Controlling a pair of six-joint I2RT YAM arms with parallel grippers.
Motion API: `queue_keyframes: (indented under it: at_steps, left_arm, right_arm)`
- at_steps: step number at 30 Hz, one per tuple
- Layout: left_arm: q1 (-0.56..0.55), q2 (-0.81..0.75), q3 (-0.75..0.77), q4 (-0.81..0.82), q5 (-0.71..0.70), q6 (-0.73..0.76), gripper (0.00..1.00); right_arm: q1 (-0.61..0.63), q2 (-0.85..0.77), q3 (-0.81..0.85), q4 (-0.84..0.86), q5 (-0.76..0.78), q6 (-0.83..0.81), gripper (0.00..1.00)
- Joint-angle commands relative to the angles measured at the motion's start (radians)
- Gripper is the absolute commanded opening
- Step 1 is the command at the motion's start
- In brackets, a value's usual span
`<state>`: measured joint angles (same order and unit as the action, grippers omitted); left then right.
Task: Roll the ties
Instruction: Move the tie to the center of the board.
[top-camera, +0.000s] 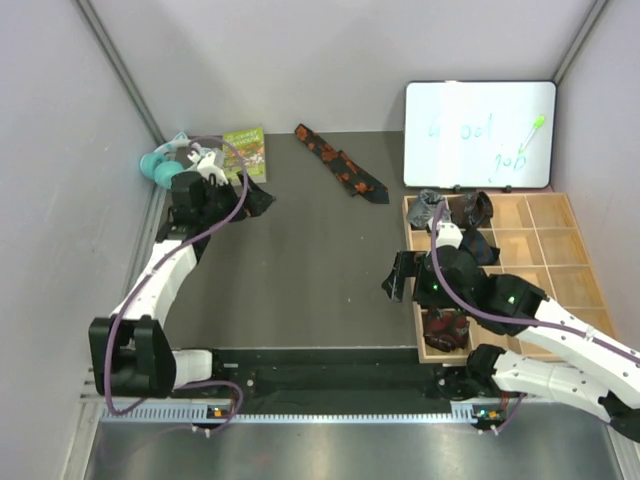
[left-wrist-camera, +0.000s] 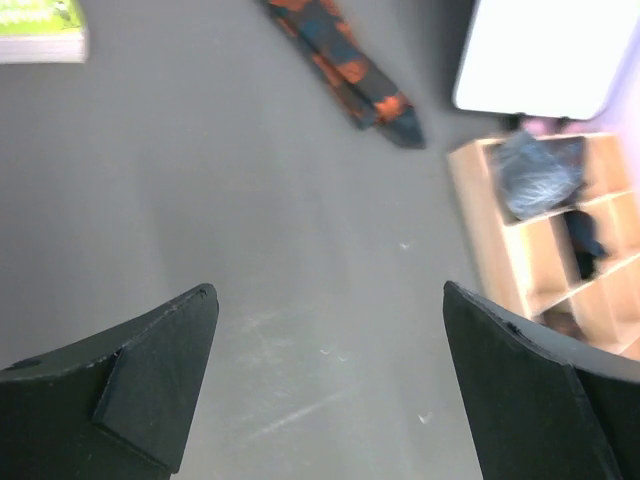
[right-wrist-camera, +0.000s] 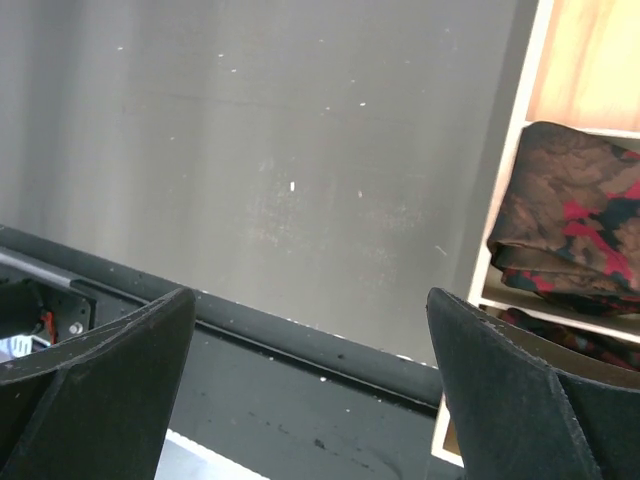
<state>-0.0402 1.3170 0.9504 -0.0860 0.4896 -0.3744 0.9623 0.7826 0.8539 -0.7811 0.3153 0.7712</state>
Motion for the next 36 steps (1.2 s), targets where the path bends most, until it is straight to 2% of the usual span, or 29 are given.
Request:
queue_keyframes:
  at_steps: [1,2,3,5,6,7,8,9,10,12,13,14,15,16,17,18,21,23,26,27,28,30,36]
  left_arm:
    - [0.020,-0.059,-0.165,0.258,0.198,-0.251,0.97]
    - [0.020,-0.032,-0.191,0.344,0.322,-0.309,0.97]
    - [0.019,0.000,-0.203,0.391,0.383,-0.401,0.97]
    - [0.014,-0.028,-0.202,0.283,0.305,-0.387,0.97]
    - [-0.003,-0.088,-0.191,0.229,0.180,-0.312,0.98]
    - [-0.018,-0.116,-0.168,0.053,0.117,-0.261,0.98]
    - [-0.041,-0.137,-0.101,-0.040,0.039,-0.159,0.98]
    - [-0.111,-0.159,-0.058,-0.155,-0.094,-0.118,0.99]
    - [-0.144,-0.163,-0.027,-0.272,-0.281,-0.101,0.98]
    - [-0.136,-0.151,-0.042,-0.320,-0.303,-0.235,0.99]
    - [-0.097,-0.138,-0.076,-0.322,0.047,-0.268,0.99]
    - [-0.060,-0.115,-0.182,-0.103,0.252,-0.303,0.62]
    - [-0.038,-0.069,-0.209,-0.066,0.336,-0.340,0.59]
    - [-0.040,-0.058,-0.211,-0.111,0.322,-0.342,0.64]
    - [-0.046,-0.059,-0.194,-0.194,0.203,-0.296,0.75]
    - [-0.056,-0.105,-0.191,-0.217,0.134,-0.279,0.82]
    - [-0.056,-0.258,-0.216,-0.175,0.026,-0.300,0.99]
    - [-0.058,-0.339,-0.240,-0.152,-0.003,-0.293,0.99]
    - [-0.064,-0.444,-0.190,-0.288,-0.130,-0.204,0.99]
    - [-0.070,-0.469,-0.168,-0.338,-0.220,-0.183,0.99]
    - [-0.070,-0.478,-0.148,-0.438,-0.259,-0.161,0.99]
    - [-0.070,-0.515,-0.119,-0.494,-0.340,-0.114,0.99]
    - [-0.070,-0.587,-0.131,-0.546,-0.371,-0.078,0.99]
  right_arm:
    - [0.009,0.017,0.076,-0.004,0.077,-0.012,0.99]
    - [0.010,0.023,0.082,0.002,0.106,-0.015,0.99]
    - [0.010,0.029,0.088,0.003,0.120,-0.018,0.99]
    - [0.010,0.050,0.114,-0.007,0.162,-0.009,0.99]
    - [0.012,0.056,0.123,-0.007,0.174,-0.007,0.99]
    - [0.010,0.066,0.140,-0.009,0.183,-0.009,0.99]
    - [0.010,0.084,0.149,-0.009,0.192,-0.013,0.99]
    - [0.010,0.095,0.157,-0.004,0.200,-0.033,0.99]
    - [0.010,0.107,0.175,-0.001,0.211,-0.044,0.99]
    - [0.009,0.153,0.198,0.009,0.246,-0.076,0.99]
    - [0.009,0.167,0.229,0.017,0.254,-0.088,0.99]
    - [0.006,0.182,0.249,0.029,0.251,-0.104,0.99]
    - [-0.006,0.210,0.264,0.042,0.242,-0.134,0.99]
    - [-0.017,0.227,0.292,0.063,0.234,-0.145,0.99]
    - [-0.034,0.240,0.304,0.074,0.194,-0.156,0.99]
    - [-0.062,0.279,0.332,0.080,0.168,-0.170,0.99]
    - [-0.167,0.367,0.391,0.095,0.078,-0.205,0.99]
    - [-0.217,0.420,0.431,0.114,0.056,-0.233,0.99]
    - [-0.293,0.538,0.519,0.128,-0.005,-0.269,0.99]
    - [-0.319,0.567,0.563,0.132,-0.036,-0.282,0.99]
    - [-0.342,0.627,0.582,0.141,-0.066,-0.294,0.99]
    - [-0.399,0.682,0.634,0.183,-0.162,-0.325,0.99]
    - [-0.494,0.906,0.784,0.262,-0.311,-0.339,0.99]
